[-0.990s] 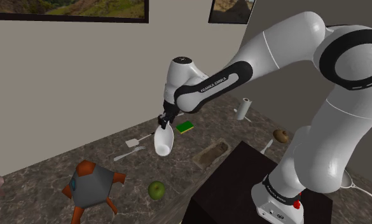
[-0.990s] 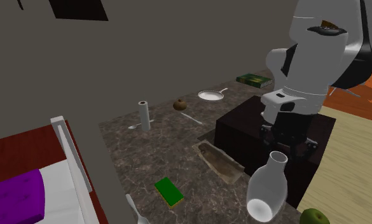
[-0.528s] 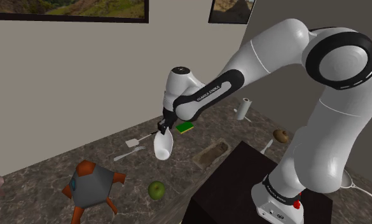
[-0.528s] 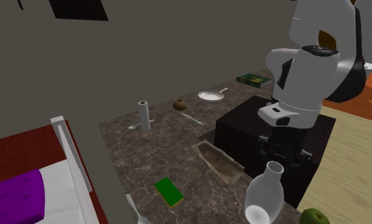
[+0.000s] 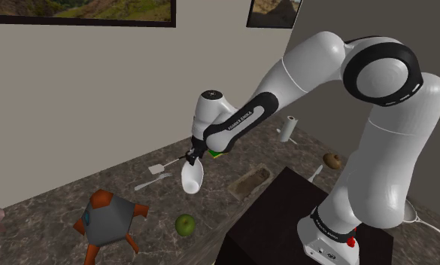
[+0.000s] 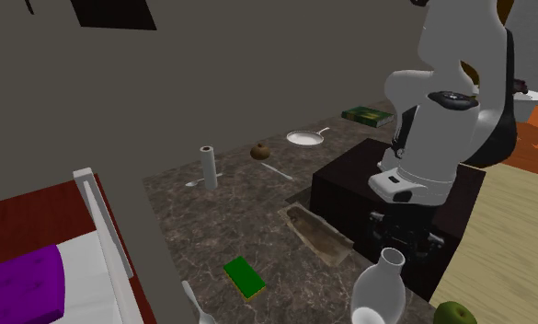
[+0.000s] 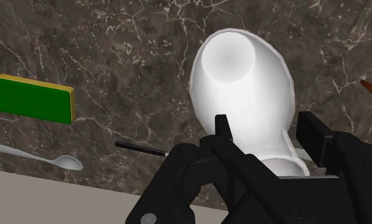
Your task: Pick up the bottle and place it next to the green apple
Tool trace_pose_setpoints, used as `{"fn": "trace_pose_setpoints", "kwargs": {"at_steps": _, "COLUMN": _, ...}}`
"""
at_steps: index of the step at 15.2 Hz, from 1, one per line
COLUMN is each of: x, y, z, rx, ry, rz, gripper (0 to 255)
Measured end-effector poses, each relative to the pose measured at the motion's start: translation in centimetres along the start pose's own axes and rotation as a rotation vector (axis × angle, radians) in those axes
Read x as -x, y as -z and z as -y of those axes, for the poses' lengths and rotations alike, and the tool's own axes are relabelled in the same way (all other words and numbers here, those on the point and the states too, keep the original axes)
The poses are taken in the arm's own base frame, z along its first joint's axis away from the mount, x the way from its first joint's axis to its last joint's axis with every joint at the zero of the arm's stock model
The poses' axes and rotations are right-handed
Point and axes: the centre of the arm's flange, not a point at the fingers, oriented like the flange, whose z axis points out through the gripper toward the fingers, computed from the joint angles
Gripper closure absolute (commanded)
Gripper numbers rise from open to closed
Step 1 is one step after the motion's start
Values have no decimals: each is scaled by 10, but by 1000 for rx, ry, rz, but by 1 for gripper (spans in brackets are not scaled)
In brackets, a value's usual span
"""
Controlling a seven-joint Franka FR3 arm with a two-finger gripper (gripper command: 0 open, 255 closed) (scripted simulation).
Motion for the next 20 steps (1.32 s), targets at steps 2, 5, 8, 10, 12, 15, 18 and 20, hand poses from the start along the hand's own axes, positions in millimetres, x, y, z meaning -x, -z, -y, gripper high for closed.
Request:
{"fn": "trace_pose_setpoints", "kwargs": {"at_steps": 2, "x": 2, "y": -11, "z": 0, "rx": 0, "ry": 0, "rz": 0, "gripper": 255}}
{"fn": "trace_pose_setpoints", "kwargs": {"at_steps": 5, "x": 4, "y": -27, "z": 0, "rx": 0, "ry": 0, "rz": 0, "gripper": 255}}
{"fn": "trace_pose_setpoints", "kwargs": {"at_steps": 8, "x": 5, "y": -34, "z": 0, "rx": 0, "ry": 0, "rz": 0, "gripper": 255}}
{"fn": "trace_pose_setpoints", "kwargs": {"at_steps": 10, "x": 5, "y": -34, "z": 0, "rx": 0, "ry": 0, "rz": 0, "gripper": 255}}
{"fn": "trace_pose_setpoints", "kwargs": {"at_steps": 12, "x": 5, "y": -35, "z": 0, "rx": 0, "ry": 0, "rz": 0, "gripper": 255}}
{"fn": "trace_pose_setpoints", "kwargs": {"at_steps": 15, "x": 5, "y": -34, "z": 0, "rx": 0, "ry": 0, "rz": -1, "gripper": 0}}
{"fn": "trace_pose_setpoints", "kwargs": {"at_steps": 18, "x": 5, "y": -34, "z": 0, "rx": 0, "ry": 0, "rz": -1, "gripper": 0}}
{"fn": "trace_pose_setpoints", "kwargs": {"at_steps": 20, "x": 5, "y": -28, "z": 1, "rx": 0, "ry": 0, "rz": -1, "gripper": 0}}
